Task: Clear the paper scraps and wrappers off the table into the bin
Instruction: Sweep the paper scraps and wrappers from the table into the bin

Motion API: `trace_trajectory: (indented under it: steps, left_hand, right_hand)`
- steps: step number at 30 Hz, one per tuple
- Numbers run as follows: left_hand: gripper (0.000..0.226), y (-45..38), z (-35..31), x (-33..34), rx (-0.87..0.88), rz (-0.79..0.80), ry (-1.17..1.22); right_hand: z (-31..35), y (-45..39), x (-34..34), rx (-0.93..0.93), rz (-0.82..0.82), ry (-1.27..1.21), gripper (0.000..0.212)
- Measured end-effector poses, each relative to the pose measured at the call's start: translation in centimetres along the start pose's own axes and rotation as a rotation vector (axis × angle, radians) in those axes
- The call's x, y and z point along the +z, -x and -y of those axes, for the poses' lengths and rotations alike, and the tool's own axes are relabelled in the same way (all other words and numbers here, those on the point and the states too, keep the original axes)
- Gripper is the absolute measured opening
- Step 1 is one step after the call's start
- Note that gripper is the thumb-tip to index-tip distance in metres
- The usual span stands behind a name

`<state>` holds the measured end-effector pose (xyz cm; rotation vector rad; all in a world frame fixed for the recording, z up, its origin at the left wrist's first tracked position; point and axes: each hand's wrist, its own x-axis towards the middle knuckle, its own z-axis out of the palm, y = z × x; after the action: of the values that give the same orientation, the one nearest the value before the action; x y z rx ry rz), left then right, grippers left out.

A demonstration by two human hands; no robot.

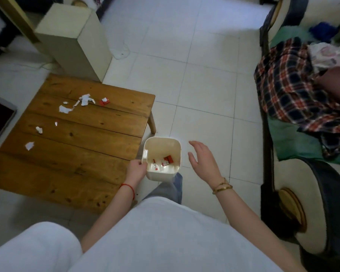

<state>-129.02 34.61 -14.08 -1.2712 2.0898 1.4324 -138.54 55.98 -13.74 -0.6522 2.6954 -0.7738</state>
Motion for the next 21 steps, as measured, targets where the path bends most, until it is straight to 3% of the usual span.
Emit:
trace_trajectory:
  steps: [11,21]
  left_hand:
    - [0.031,-10.6,-8.0,0.1,-0.151,-0.087,0.16]
    - [0.029,-14.7,-10.1,0.8,-0.366,-0.241,0.373]
  right_hand:
    - [0.8,-20.9,-1.7,-0.214,0.212,0.105,0.042]
    - [4.0,-33.1,0.7,-0.511,0.432,0.161,0.04]
